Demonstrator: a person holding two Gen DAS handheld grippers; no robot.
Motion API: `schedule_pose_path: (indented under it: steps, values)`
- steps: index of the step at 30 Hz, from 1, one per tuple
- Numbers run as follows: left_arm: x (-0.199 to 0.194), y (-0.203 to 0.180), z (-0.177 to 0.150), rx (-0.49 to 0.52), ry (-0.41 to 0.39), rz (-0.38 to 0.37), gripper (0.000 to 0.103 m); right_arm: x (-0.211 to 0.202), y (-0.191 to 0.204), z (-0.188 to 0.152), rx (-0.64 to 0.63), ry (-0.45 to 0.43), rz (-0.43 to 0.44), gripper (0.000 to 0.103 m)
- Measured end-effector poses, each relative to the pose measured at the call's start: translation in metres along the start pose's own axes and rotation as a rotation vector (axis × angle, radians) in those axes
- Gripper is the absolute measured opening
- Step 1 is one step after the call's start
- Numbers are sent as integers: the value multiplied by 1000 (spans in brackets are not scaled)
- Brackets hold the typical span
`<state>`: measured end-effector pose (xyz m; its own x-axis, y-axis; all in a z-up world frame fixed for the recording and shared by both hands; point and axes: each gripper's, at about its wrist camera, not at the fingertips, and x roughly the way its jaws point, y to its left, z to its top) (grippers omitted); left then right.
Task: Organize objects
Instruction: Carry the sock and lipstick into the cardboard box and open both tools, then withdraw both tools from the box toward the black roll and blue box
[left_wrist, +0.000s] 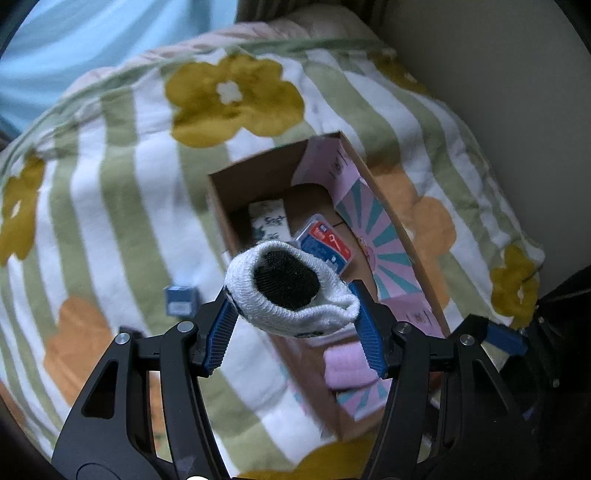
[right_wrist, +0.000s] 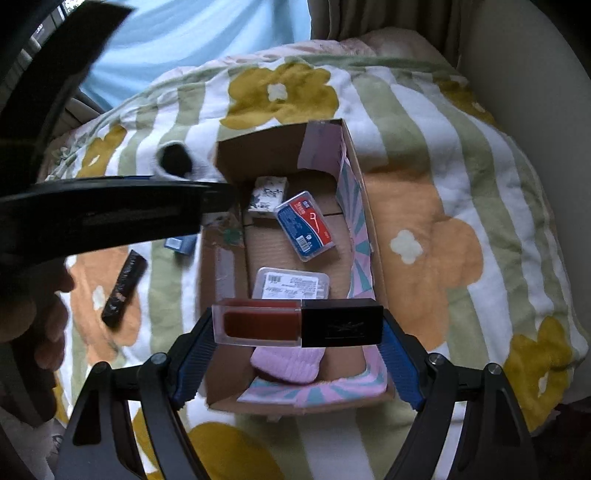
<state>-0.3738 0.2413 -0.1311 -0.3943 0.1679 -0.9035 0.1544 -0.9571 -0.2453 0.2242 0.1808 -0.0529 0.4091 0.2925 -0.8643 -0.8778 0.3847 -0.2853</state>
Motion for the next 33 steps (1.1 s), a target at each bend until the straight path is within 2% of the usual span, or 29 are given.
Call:
schedule_pose_path:
  steps: [7,13,15,16,17,18,21,24,33]
  values:
    - [74,-8,26,37,44,22,56,44,-9,13,2,-2,9,80]
    - [107,-2,34,35,68,33,56,60,-13,16,-3,-13,19,80]
    - [110,-3,37,36,68,38,58,62,-13,18,1,-16,44,81]
    - [110,-4,38,39,69,40,68,62,-14,18,7,-15,63,83]
    - [109,-5,40,43,68,45,95,61,-14,18,17,-24,68,93]
    - [105,-7,41,53,49,55,102,59,-14,17,27,-35,67,103]
    - [97,-12,45,79,11,81,103,53,-14,15,37,-67,93,103]
    - [95,-10,49,72,8,74,103,50,-12,14,35,-89,96,103]
    - [75,0,40,36,-7,51,103,44,-8,17,-5,-63,52,103]
